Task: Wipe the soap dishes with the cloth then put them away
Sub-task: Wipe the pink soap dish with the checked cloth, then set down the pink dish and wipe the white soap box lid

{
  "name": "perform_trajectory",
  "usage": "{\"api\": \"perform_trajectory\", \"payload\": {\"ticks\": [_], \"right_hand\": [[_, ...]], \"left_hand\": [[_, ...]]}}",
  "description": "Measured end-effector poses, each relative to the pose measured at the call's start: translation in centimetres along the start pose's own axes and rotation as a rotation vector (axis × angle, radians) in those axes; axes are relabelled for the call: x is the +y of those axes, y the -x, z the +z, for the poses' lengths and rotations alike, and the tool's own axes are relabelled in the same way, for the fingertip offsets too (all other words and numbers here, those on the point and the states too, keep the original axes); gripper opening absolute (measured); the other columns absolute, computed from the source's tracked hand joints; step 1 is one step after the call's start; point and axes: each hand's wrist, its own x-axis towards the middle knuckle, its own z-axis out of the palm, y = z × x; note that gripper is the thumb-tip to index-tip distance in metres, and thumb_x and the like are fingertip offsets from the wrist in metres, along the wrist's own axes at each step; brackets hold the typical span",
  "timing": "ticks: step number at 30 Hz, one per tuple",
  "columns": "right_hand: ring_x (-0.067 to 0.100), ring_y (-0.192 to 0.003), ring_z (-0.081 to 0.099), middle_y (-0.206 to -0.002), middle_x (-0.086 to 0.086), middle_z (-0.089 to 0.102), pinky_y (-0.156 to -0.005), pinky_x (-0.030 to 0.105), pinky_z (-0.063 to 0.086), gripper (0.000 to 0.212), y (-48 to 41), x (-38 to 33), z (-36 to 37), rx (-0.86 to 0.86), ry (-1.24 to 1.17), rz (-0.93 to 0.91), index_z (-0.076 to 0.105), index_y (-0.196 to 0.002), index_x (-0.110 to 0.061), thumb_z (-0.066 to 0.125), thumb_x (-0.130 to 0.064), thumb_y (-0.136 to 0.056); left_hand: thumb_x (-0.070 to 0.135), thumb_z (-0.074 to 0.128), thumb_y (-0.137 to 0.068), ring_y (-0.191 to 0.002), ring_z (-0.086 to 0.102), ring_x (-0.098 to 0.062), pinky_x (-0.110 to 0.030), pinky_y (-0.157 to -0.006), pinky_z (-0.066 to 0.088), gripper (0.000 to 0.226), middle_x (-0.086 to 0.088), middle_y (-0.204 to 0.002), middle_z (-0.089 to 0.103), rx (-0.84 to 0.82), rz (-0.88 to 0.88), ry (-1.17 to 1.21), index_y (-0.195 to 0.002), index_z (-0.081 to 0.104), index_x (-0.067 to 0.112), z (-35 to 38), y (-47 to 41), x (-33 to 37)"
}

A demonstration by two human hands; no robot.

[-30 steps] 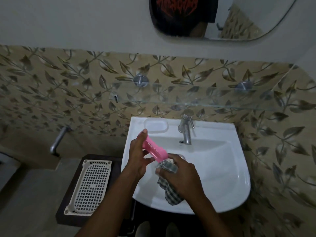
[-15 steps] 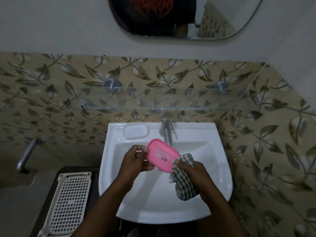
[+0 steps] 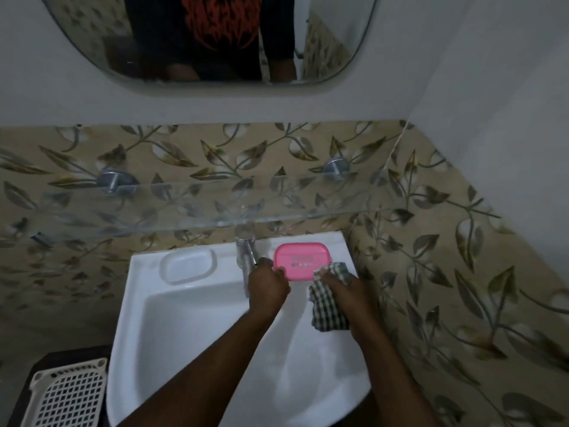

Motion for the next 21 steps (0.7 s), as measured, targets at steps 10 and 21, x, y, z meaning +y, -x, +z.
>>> {"api": "perform_trajectory", "payload": {"ticks": [10,21], "right_hand": [[0.021,-0.078,0.072,-0.088,0.004,0.074,-0.083,0.039,0.058,0.040,-5.8,-1.1,1.4,-0.008,0.107,0.040,0.068,-0.097,-0.019,0.071,-0.052,-0.074],[0.024,-0.074,0.072,-0.084,0.006,0.074,-0.078,0.038,0.058,0.033,-8.0,-0.3,1.1,-0.028,0.105,0.063,0.069,-0.099,-0.015,0.071,-0.043,-0.081]], "left_hand": [[0.007,0.064,-0.084,-0.092,0.069,-0.029,-0.030,-0.075,0.054,0.020,-0.012,-0.104,0.070,-0.076,-0.003,-0.378,-0.103,0.063,0.003,4.7,-6.0,-1.6],[0.012,0.060,-0.088,-0.082,0.071,-0.024,-0.021,-0.050,0.045,0.028,-0.009,-0.109,0.070,-0.175,-0.124,-0.393,-0.114,0.053,0.005,5.8,-6.3,-0.6]]}}
